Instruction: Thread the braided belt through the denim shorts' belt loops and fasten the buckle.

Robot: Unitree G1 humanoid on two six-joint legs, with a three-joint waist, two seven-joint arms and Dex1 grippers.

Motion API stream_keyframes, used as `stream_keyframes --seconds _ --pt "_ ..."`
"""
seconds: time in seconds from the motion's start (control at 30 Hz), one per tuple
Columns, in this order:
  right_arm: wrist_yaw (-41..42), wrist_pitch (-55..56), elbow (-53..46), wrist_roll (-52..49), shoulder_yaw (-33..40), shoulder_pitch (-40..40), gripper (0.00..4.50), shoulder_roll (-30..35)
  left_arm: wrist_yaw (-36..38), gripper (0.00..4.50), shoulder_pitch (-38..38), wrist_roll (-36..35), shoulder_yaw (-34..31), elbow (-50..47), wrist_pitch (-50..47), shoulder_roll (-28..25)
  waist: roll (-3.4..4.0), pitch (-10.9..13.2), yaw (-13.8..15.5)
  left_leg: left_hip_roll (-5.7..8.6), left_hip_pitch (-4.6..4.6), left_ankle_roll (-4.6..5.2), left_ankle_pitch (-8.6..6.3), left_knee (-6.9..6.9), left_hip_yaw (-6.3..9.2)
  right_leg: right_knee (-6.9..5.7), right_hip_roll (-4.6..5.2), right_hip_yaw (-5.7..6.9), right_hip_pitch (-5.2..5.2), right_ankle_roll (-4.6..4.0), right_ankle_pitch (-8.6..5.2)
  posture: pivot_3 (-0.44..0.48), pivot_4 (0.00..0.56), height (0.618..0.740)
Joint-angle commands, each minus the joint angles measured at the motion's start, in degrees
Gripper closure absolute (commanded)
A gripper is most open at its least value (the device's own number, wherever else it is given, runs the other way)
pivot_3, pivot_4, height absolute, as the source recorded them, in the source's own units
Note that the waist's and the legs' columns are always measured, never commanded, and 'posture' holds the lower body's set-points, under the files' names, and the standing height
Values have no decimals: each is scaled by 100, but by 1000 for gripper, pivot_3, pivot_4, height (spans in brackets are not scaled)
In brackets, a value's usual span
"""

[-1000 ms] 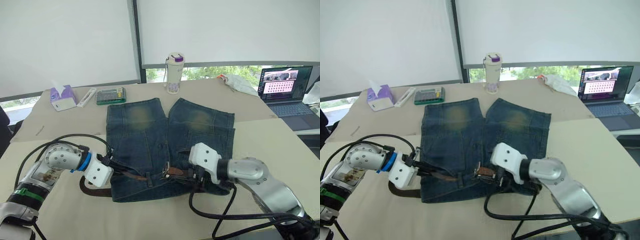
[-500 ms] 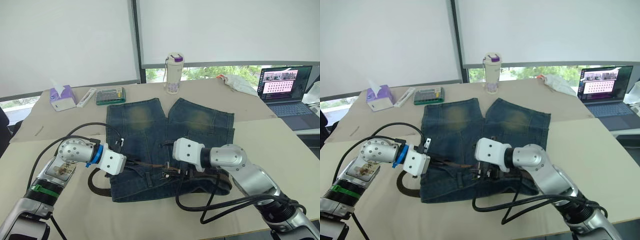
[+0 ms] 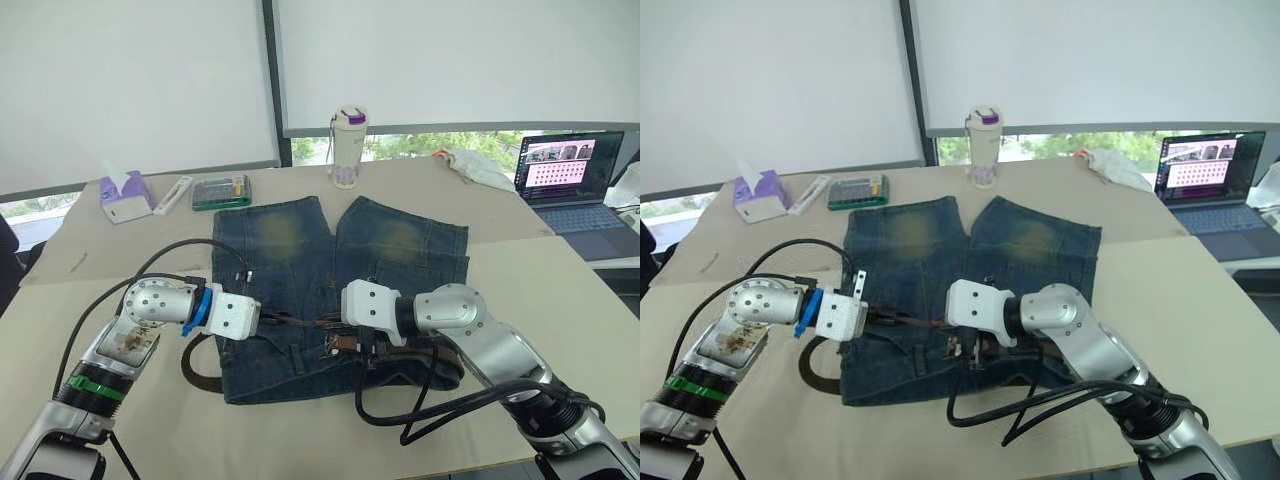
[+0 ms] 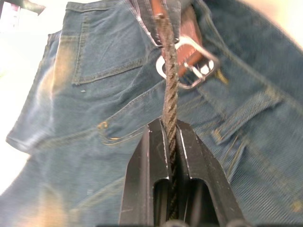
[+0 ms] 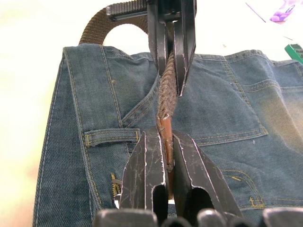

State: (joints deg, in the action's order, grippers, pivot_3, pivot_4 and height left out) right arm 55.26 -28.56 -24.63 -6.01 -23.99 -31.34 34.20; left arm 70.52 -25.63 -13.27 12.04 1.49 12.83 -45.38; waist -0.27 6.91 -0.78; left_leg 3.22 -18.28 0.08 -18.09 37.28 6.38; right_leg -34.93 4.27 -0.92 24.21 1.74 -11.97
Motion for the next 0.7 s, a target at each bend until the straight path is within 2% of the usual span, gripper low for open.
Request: stream_keyframes --seconds 0.03,0.1,0.17,0.47,0.7 --pt "57 -17 -65 -121 152 -186 4500 -52 -57 3160 -14 -1547 -350 -1222 -2233 -162 0 0 3 -3 0 2 -1 2 5 -5 3 0 -1 3 -2 0 150 740" --pt "95 15 5 -127 169 -203 4500 -55 -90 2519 -46 -1923 -370 -1446 -3074 -223 0 0 -8 -2 0 7 -4 9 6 -5 4 0 -5 6 -3 0 150 740" --pt "121 62 47 -115 162 -187 4500 -43 -25 1868 -74 -1895 -353 -1454 -3255 -226 4 0 -5 -2 9 7 -4 9 6 -7 2 -1 -9 5 -4 0 150 740" --pt "155 97 -19 -168 160 -100 4500 -17 178 1868 -40 -789 -146 -892 -2063 23 4 -1 21 1 7 -13 7 6 0 2 5 -3 -4 1 -3 0 150 740" --pt "190 104 -81 -192 169 -89 4500 -13 254 4043 -34 -391 -62 -648 -1634 257 4 -1 19 1 4 -10 5 7 0 1 7 -4 -3 1 -3 0 150 740"
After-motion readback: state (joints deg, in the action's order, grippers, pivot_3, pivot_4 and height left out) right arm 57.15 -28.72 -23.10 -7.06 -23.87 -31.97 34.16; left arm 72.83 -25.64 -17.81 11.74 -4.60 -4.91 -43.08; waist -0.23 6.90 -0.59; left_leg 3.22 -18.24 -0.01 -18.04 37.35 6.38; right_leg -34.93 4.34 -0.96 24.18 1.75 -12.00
